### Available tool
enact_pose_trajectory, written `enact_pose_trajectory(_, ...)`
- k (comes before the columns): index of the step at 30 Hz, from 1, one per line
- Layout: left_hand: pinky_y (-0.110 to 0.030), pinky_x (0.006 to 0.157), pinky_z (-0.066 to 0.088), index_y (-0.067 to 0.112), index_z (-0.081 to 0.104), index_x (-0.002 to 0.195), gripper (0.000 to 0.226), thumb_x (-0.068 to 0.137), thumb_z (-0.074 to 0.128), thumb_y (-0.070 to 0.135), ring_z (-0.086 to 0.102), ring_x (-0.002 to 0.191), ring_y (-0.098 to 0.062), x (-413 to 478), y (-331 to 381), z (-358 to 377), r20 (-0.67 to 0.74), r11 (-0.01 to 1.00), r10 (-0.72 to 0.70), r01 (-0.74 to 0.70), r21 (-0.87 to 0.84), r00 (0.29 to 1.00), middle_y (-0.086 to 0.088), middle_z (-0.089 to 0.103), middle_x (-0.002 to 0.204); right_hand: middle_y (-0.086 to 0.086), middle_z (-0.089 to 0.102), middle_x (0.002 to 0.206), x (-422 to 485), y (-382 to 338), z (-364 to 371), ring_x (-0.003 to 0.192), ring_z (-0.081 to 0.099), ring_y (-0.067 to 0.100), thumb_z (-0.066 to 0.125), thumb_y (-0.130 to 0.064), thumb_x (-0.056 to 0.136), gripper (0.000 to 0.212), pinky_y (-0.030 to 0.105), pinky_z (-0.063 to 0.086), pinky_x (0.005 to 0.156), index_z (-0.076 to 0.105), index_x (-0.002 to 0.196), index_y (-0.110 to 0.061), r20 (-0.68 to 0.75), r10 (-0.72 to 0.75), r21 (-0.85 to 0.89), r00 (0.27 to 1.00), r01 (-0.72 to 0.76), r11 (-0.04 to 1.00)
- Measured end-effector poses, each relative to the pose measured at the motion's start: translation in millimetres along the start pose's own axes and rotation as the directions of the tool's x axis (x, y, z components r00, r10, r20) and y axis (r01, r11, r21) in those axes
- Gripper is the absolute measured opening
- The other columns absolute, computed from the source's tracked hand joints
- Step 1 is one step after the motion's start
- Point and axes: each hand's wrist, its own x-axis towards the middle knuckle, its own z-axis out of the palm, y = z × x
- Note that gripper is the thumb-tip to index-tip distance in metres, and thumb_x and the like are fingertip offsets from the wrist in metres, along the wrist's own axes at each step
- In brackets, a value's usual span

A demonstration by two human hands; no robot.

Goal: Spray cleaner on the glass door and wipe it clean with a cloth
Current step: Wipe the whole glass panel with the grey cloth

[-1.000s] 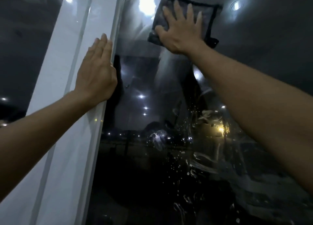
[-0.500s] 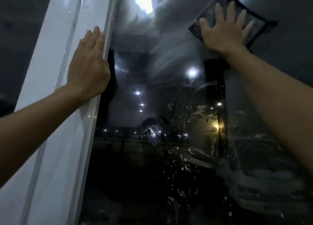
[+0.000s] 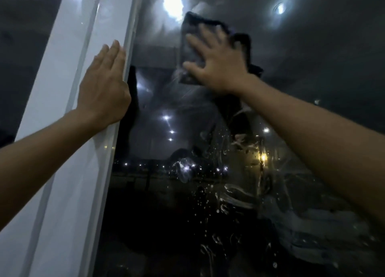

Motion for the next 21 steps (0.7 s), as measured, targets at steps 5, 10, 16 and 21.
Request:
enact_pose_trajectory(5, -0.040, 0.119, 0.012, -0.005, 0.022, 0.147, 0.065, 0.085, 0.030, 0.013, 0.015, 0.145, -0.033, 0, -1, -1, -0.010, 1.000, 0.018, -0.018, 0.009, 1.000, -0.021, 0.019, 0.155, 0.003, -0.002, 0.164, -14, 114, -12, 0.149, -0.005, 0.036, 0.025, -0.068, 0.092, 0.075, 0.061, -0.006, 0.116, 0.011, 0.155, -0.031, -0.009, 0.613, 0.075, 0.790, -0.611, 0.788)
enact_pose_trajectory(10, -0.044, 0.118, 0.010, -0.005, 0.022, 0.146, 0.070, 0.085, 0.029, 0.028, 0.014, 0.144, -0.037, 3, 9, 4, 0.033, 0.997, 0.057, -0.059, 0.057, 0.998, -0.024, 0.018, 0.155, 0.002, -0.005, 0.164, -18, 105, -11, 0.148, -0.008, 0.038, 0.024, -0.066, 0.093, 0.074, 0.065, -0.007, 0.113, 0.007, 0.156, -0.030, 0.007, 0.654, 0.085, 0.756, -0.652, 0.753)
enact_pose_trajectory(16, -0.040, 0.118, 0.010, -0.005, 0.027, 0.145, 0.070, 0.086, 0.028, 0.033, 0.018, 0.144, -0.034, 17, 46, 17, -0.027, 0.996, 0.060, -0.061, -0.068, 0.998, -0.022, 0.022, 0.154, -0.003, -0.001, 0.164, -28, -2, 4, 0.149, -0.005, 0.033, 0.034, -0.064, 0.091, 0.071, 0.059, -0.005, 0.116, 0.012, 0.154, -0.038, -0.017, 0.108, 0.005, 0.994, -0.108, 0.994)
enact_pose_trajectory(21, -0.040, 0.119, 0.010, -0.002, 0.025, 0.147, 0.070, 0.087, 0.028, 0.035, 0.015, 0.145, -0.031, 27, 54, 32, -0.036, 0.985, -0.006, 0.000, -0.170, 0.999, -0.019, 0.019, 0.156, -0.010, 0.001, 0.163, -21, 16, -2, 0.150, -0.003, 0.025, 0.037, -0.067, 0.092, 0.069, 0.054, 0.006, 0.117, 0.014, 0.152, -0.043, 0.053, -0.164, -0.014, 0.985, 0.165, 0.986)
